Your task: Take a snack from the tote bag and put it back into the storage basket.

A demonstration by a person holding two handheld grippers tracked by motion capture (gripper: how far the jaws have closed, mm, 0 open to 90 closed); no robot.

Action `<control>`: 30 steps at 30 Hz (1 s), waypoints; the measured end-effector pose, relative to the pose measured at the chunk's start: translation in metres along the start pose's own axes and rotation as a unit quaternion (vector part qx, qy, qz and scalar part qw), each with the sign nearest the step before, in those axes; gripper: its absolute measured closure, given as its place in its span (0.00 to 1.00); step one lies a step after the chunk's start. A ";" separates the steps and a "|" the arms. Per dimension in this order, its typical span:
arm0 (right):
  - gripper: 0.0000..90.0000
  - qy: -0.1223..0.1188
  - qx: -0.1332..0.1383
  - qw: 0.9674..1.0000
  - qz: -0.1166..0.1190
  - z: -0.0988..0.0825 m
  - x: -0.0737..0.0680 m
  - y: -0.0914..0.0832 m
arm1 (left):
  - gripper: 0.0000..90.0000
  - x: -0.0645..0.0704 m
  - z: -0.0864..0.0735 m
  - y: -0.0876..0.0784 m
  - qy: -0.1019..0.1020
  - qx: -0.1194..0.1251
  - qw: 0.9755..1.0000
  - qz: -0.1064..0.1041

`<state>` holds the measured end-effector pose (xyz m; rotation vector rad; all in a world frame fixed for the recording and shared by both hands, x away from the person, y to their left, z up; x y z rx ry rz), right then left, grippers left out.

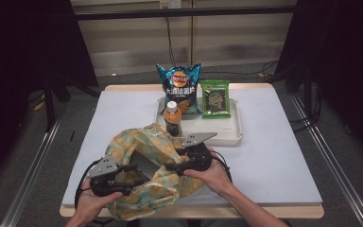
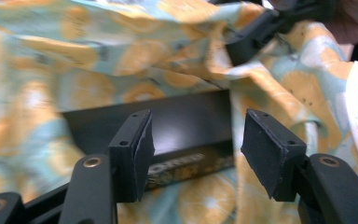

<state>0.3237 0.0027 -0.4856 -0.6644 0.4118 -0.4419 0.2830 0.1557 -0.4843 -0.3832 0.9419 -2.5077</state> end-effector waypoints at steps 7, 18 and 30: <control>0.90 0.006 -0.005 0.999 0.037 -0.013 -0.007 -0.003 | 0.47 0.010 0.000 0.007 0.016 -0.013 1.000 -0.015; 0.98 0.015 -0.006 1.000 0.022 -0.038 -0.004 -0.027 | 0.61 0.032 -0.002 0.018 0.038 -0.033 0.996 -0.077; 0.97 0.041 -0.034 0.999 0.004 -0.071 0.015 -0.024 | 0.79 0.043 -0.005 0.023 0.036 -0.050 0.989 -0.136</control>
Point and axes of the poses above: each handheld gripper's, and its own axes: y roughly forward along the jaws, z roughly out of its top, x roughly to its right, the point moved 9 cm from there along y, roughly forward along the jaws, and after that the axes turned 12 degrees about -x, right-handed, at the moved point
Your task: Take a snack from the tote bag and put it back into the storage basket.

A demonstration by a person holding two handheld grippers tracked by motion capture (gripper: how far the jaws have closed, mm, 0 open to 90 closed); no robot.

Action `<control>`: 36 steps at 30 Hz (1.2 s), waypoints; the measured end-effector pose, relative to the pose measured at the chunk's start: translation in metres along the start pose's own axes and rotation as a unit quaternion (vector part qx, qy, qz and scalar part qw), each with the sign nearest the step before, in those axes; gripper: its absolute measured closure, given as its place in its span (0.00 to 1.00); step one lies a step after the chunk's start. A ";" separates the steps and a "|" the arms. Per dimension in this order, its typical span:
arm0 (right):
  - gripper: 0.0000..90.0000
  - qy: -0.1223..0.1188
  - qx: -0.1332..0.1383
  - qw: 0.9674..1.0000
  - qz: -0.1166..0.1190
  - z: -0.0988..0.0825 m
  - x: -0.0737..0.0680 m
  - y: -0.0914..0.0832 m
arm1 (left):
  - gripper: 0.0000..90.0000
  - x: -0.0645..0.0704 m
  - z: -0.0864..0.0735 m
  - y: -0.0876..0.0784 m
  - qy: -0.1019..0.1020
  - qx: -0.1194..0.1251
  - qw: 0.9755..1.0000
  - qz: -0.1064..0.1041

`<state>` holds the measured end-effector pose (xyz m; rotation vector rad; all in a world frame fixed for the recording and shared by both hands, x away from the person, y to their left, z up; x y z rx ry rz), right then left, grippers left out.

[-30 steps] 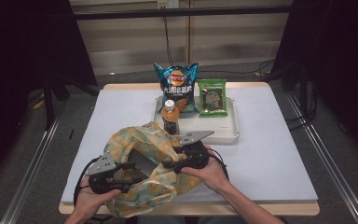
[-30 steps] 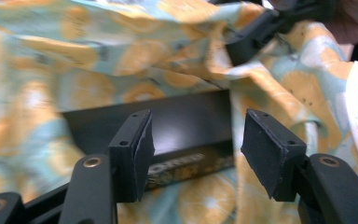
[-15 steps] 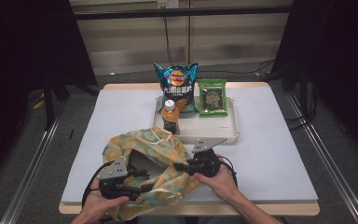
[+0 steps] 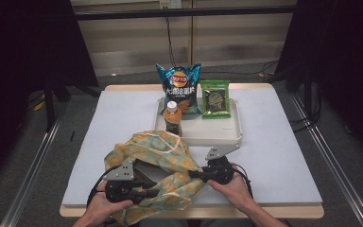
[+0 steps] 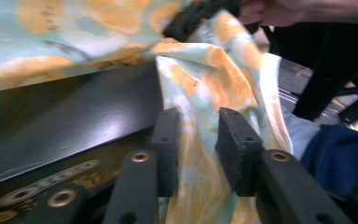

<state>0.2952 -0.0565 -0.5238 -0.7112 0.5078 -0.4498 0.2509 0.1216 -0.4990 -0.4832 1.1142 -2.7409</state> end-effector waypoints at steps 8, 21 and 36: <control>0.93 0.006 -0.001 1.000 -0.010 0.002 0.012 0.010 | 0.92 0.003 0.001 0.012 0.016 -0.018 1.000 -0.014; 0.69 -0.009 0.024 1.000 -0.001 0.015 0.001 -0.006 | 0.94 -0.001 -0.010 0.027 0.016 -0.061 0.998 -0.021; 0.51 -0.049 0.074 0.996 0.021 0.059 -0.042 -0.039 | 0.75 0.000 -0.003 0.006 0.007 -0.013 1.000 -0.016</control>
Point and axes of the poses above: each handheld gripper's, and its own axes: y roughly forward along the jaws, z roughly out of its top, x roughly to its right, the point moved 9 cm from there along y, roughly forward along the jaws, and after that the axes turned 12 degrees about -x, right-handed, at the moved point
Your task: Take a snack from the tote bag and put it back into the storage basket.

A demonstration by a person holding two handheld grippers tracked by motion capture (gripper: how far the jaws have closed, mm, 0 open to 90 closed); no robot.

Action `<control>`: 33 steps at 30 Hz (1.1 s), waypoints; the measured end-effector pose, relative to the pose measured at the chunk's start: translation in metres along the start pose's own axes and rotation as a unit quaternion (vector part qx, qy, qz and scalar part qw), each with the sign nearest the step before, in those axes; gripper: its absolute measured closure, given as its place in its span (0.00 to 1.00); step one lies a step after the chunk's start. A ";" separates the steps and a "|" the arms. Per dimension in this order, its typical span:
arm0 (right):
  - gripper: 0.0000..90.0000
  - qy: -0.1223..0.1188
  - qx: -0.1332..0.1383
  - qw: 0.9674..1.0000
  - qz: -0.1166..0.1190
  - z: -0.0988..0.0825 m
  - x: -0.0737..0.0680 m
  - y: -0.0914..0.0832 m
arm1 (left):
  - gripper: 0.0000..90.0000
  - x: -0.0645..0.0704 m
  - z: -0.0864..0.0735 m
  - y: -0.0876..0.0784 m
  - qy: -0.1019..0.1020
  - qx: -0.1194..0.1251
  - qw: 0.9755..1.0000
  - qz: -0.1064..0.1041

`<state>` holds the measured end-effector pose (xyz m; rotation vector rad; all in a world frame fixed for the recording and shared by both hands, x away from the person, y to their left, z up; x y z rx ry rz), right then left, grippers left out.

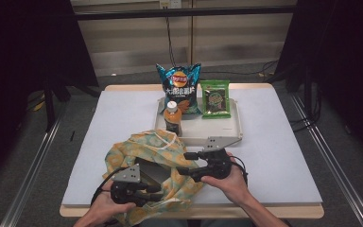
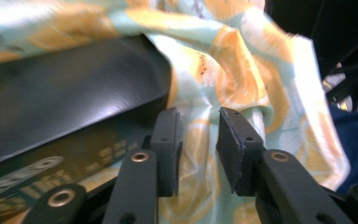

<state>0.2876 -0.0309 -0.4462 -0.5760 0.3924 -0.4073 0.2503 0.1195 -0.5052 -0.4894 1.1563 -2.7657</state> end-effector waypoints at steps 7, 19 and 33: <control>0.71 -0.019 -0.030 0.999 0.030 -0.003 -0.016 0.020 | 0.76 -0.011 0.004 -0.025 -0.021 0.052 0.998 0.015; 0.46 -0.021 -0.091 0.996 0.005 -0.004 -0.007 0.082 | 0.78 -0.005 -0.003 -0.013 -0.016 0.015 1.000 0.000; 0.37 -0.037 -0.128 0.991 -0.003 -0.010 -0.010 0.105 | 0.78 0.002 -0.005 -0.011 -0.015 0.004 1.000 -0.015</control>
Point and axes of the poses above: each handheld gripper's, and its own axes: y roughly forward along the jaws, z roughly out of its top, x roughly to its right, the point moved 9 cm from there along y, roughly forward along the jaws, and after that the axes turned 12 degrees about -x, right-handed, at the moved point
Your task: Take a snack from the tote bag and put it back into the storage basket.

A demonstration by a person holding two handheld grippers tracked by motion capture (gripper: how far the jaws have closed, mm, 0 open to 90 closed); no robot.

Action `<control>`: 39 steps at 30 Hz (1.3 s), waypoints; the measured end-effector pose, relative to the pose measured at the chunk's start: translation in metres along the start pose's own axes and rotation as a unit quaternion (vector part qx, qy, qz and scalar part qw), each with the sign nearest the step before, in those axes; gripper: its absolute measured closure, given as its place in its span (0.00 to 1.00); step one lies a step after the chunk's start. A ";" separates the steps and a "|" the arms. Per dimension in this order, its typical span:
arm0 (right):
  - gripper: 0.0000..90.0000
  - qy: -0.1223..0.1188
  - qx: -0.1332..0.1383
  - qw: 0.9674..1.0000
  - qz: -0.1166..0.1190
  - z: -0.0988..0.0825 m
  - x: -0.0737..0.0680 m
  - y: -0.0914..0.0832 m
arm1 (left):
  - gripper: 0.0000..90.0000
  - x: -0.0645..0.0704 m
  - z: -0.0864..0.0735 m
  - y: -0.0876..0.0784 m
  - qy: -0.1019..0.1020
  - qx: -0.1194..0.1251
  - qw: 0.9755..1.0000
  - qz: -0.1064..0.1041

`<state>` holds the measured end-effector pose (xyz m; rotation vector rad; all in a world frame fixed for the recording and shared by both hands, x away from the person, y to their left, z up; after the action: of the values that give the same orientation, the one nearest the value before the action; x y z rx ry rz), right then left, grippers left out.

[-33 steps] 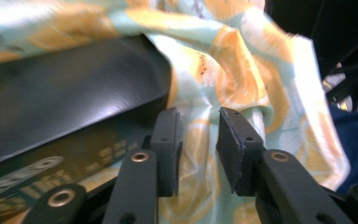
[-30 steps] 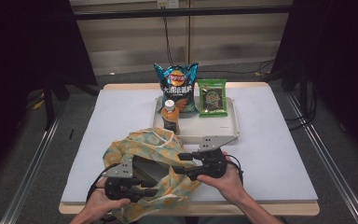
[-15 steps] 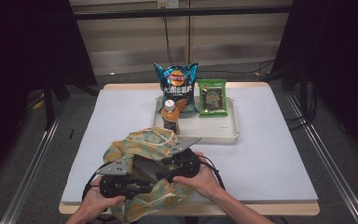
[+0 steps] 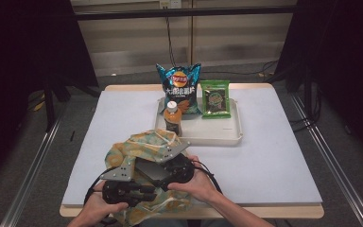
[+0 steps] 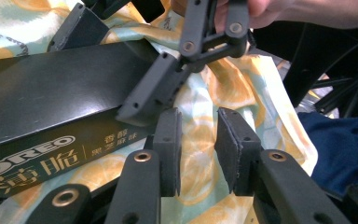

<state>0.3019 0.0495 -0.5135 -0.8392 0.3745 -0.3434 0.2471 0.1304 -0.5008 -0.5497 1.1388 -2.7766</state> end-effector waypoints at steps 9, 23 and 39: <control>0.41 0.016 -0.010 1.000 0.009 0.004 0.008 0.002 | 0.74 -0.005 -0.001 0.012 -0.005 -0.024 1.000 0.018; 0.47 0.009 -0.013 1.000 -0.006 0.020 0.018 0.007 | 1.00 -0.003 -0.003 0.035 0.003 -0.073 0.997 0.010; 0.23 0.010 0.037 0.999 -0.001 0.007 0.011 -0.027 | 0.80 -0.008 -0.001 0.016 -0.009 -0.029 0.999 0.013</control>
<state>0.3105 0.0324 -0.4905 -0.7646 0.3780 -0.3656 0.2538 0.1211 -0.5152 -0.5602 1.2177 -2.7177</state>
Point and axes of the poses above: each handheld gripper's, and its own axes: y roughly forward along the jaws, z roughly out of its top, x roughly to its right, the point moved 9 cm from there along y, roughly forward along the jaws, and after that the axes turned 12 degrees about -x, right-handed, at the moved point
